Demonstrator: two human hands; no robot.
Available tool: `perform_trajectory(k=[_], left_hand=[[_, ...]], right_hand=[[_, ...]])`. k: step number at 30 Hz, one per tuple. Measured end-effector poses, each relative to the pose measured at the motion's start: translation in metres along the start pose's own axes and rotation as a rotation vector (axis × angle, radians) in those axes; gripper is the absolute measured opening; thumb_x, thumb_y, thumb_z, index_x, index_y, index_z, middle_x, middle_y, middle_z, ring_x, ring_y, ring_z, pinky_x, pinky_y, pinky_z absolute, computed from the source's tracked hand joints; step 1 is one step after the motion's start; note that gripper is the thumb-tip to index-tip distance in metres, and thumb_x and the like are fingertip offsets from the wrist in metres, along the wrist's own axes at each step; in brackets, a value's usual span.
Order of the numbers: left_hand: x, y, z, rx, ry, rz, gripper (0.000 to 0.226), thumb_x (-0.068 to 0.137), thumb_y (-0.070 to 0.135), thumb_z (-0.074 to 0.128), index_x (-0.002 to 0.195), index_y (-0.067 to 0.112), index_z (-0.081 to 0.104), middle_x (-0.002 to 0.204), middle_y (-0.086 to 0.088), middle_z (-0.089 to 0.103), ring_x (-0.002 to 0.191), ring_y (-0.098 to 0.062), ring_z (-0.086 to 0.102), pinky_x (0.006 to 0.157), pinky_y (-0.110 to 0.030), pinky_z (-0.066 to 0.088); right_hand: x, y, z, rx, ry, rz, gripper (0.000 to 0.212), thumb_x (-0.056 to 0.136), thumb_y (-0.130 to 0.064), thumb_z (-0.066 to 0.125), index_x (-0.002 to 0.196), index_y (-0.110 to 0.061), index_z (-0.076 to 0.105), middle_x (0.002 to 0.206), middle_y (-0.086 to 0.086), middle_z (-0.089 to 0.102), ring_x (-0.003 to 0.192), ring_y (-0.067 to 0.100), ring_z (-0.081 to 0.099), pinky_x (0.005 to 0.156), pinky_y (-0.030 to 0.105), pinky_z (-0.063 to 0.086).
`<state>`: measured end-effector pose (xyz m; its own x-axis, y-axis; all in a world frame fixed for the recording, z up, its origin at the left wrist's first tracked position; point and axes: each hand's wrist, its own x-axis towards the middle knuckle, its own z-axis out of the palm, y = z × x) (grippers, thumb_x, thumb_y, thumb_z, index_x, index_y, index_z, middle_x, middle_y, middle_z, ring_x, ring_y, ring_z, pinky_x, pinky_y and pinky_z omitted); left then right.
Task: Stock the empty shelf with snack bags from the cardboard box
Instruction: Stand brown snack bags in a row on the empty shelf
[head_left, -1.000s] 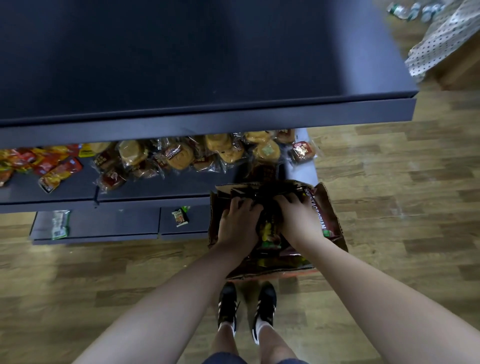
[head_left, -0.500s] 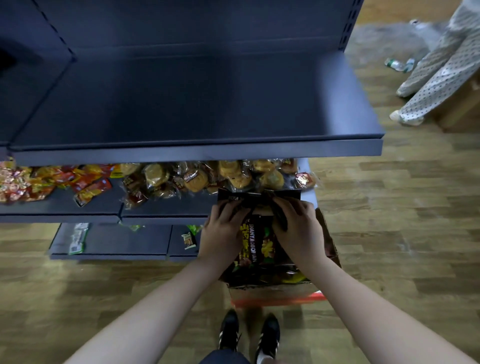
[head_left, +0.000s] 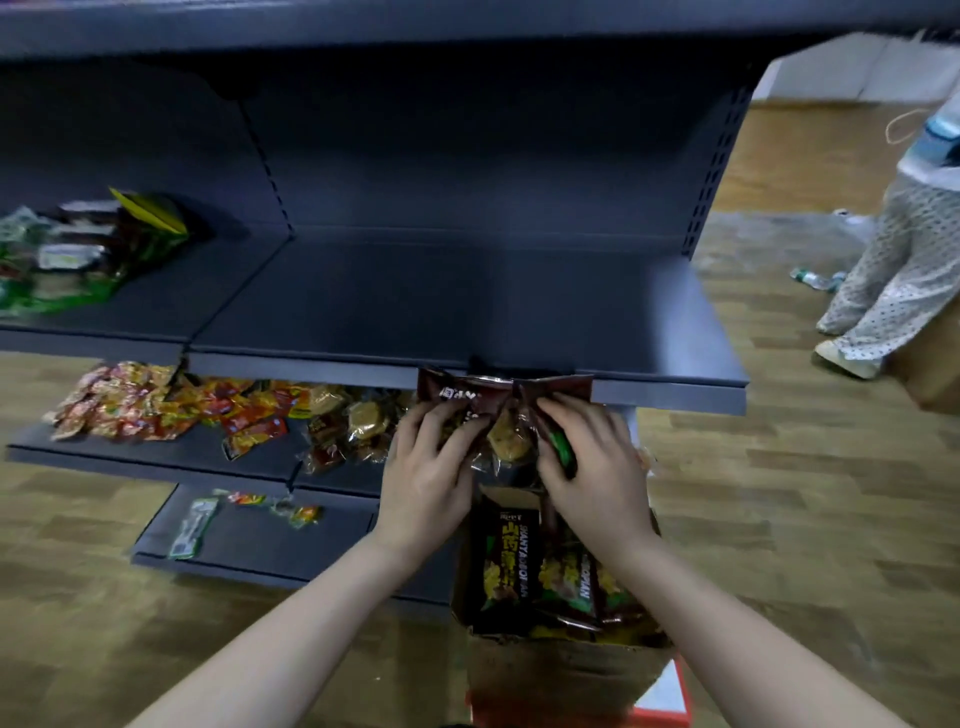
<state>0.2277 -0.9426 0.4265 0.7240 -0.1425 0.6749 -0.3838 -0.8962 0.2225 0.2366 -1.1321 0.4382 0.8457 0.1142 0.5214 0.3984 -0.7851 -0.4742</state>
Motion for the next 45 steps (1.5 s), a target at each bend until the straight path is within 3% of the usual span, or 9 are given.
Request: perform_trajectory(k=[6, 10, 17, 24, 29, 33, 45], left_hand=[[0.032, -0.024, -0.019, 0.029, 0.088, -0.029, 0.042, 0.073, 0.002, 0.057, 0.113, 0.011, 0.063, 0.119, -0.013, 0.057, 0.113, -0.033, 0.044, 0.091, -0.041, 0.044], [0.06, -0.048, -0.027, 0.034, 0.103, -0.055, 0.051, 0.064, -0.005, 0.064, 0.113, 0.008, 0.065, 0.117, -0.012, 0.058, 0.111, -0.032, 0.041, 0.076, -0.043, 0.051], [0.116, -0.109, -0.024, 0.002, 0.136, -0.083, 0.041, 0.076, 0.007, 0.071, 0.115, 0.009, 0.061, 0.118, -0.01, 0.055, 0.112, -0.031, 0.043, 0.07, -0.038, 0.052], [0.179, -0.19, -0.006, -0.04, 0.118, -0.114, 0.034, 0.071, 0.003, 0.063, 0.103, 0.004, 0.052, 0.113, -0.016, 0.053, 0.108, -0.028, 0.036, 0.069, -0.043, 0.052], [0.218, -0.241, 0.014, -0.048, 0.106, -0.127, 0.031, 0.077, 0.005, 0.059, 0.107, 0.0, 0.052, 0.114, -0.02, 0.05, 0.109, -0.029, 0.032, 0.067, -0.044, 0.05], [0.24, -0.27, 0.032, -0.031, 0.111, -0.103, 0.031, 0.079, 0.004, 0.062, 0.108, -0.002, 0.053, 0.113, -0.023, 0.051, 0.11, -0.037, 0.041, 0.063, -0.042, 0.052], [0.272, -0.315, 0.073, -0.053, 0.162, -0.062, 0.036, 0.078, -0.004, 0.052, 0.114, -0.002, 0.055, 0.119, -0.023, 0.051, 0.111, -0.04, 0.046, 0.075, -0.041, 0.052]], right_hand=[[0.048, -0.024, 0.0, 0.037, 0.02, -0.093, 0.042, 0.087, -0.029, 0.052, 0.128, -0.021, 0.055, 0.126, -0.005, 0.057, 0.118, 0.019, 0.046, 0.093, 0.029, 0.042], [0.082, -0.04, 0.009, 0.017, 0.015, -0.113, 0.042, 0.087, -0.023, 0.059, 0.128, -0.019, 0.055, 0.126, -0.003, 0.057, 0.116, 0.02, 0.045, 0.087, 0.035, 0.048], [0.15, -0.072, 0.045, -0.037, 0.081, -0.132, 0.04, 0.088, -0.026, 0.057, 0.128, -0.019, 0.055, 0.126, -0.004, 0.057, 0.116, 0.018, 0.046, 0.077, 0.034, 0.051], [0.225, -0.104, 0.099, -0.081, 0.123, -0.096, 0.04, 0.089, -0.026, 0.055, 0.128, -0.018, 0.054, 0.127, -0.003, 0.056, 0.117, 0.02, 0.045, 0.08, 0.036, 0.049], [0.269, -0.121, 0.144, -0.085, 0.143, -0.027, 0.04, 0.089, -0.028, 0.053, 0.129, -0.022, 0.052, 0.126, -0.006, 0.054, 0.117, 0.018, 0.044, 0.079, 0.036, 0.049], [0.291, -0.125, 0.173, -0.053, 0.17, 0.036, 0.04, 0.089, -0.028, 0.053, 0.128, -0.025, 0.052, 0.125, -0.008, 0.055, 0.117, 0.017, 0.044, 0.08, 0.036, 0.05], [0.32, -0.121, 0.209, -0.006, 0.263, 0.081, 0.04, 0.087, -0.023, 0.055, 0.127, -0.024, 0.054, 0.125, -0.008, 0.054, 0.116, 0.015, 0.042, 0.077, 0.029, 0.043]])
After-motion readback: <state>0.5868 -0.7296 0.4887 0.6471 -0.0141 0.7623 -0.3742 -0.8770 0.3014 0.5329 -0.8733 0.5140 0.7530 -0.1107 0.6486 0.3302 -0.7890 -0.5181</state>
